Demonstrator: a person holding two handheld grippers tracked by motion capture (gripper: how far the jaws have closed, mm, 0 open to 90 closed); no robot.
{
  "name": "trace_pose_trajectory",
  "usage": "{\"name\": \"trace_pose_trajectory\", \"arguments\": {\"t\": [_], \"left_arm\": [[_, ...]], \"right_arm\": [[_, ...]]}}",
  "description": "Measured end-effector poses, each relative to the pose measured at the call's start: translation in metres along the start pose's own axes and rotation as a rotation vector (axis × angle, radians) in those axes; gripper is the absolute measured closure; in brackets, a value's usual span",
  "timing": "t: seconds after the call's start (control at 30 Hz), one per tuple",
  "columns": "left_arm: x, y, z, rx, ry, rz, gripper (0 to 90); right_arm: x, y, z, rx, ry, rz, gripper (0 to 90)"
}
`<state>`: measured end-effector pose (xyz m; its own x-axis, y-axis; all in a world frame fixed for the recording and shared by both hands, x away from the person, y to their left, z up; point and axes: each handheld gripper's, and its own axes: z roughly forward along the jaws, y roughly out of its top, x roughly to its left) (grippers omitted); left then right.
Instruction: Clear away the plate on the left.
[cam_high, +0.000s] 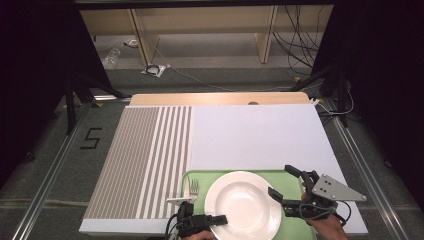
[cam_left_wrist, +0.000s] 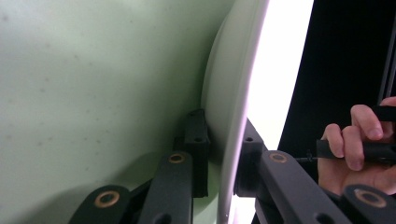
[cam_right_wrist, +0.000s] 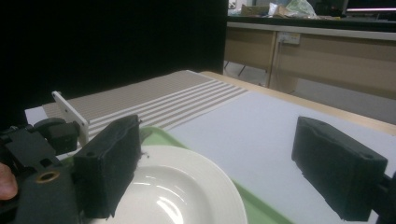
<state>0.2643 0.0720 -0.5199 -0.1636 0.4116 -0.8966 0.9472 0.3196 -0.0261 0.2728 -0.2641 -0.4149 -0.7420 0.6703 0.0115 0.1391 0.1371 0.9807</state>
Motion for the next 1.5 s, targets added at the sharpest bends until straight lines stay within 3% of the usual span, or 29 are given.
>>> {"name": "trace_pose_trajectory", "arguments": {"t": [0.23,0.33,0.4,0.53,0.63,0.97,1.2,1.37,1.5], "left_arm": [[0.001,0.001,0.0,-0.003,0.001,-0.014,77.8],[-0.001,0.0,-0.002,-0.004,0.002,0.003,76.0],[-0.003,0.001,-0.003,0.002,-0.007,0.013,70.3],[-0.012,0.002,-0.007,0.001,0.009,0.061,54.1],[-0.017,0.005,-0.014,-0.005,0.019,0.08,47.1],[-0.026,0.025,-0.055,-0.124,0.05,0.16,40.1],[-0.029,0.035,-0.07,-0.157,0.044,0.187,36.5],[-0.034,0.041,-0.08,-0.208,0.076,0.252,34.6],[-0.037,0.046,-0.087,-0.234,0.067,0.295,32.8]], "right_arm": [[0.0,0.0,0.0,0.001,0.0,0.002,16.6],[0.0,0.0,0.0,-0.001,0.001,0.002,16.6],[0.0,0.0,0.0,0.004,0.001,0.001,16.6],[0.0,0.0,0.001,0.0,0.005,0.005,16.6],[0.0,0.0,0.0,-0.002,0.004,0.008,16.6],[-0.002,-0.001,-0.004,-0.009,-0.001,0.026,16.6],[-0.003,-0.001,-0.005,-0.01,-0.005,0.028,16.6],[-0.003,-0.001,-0.005,-0.011,-0.007,0.029,16.6],[-0.003,-0.001,-0.005,-0.009,-0.007,0.03,16.6]]}}
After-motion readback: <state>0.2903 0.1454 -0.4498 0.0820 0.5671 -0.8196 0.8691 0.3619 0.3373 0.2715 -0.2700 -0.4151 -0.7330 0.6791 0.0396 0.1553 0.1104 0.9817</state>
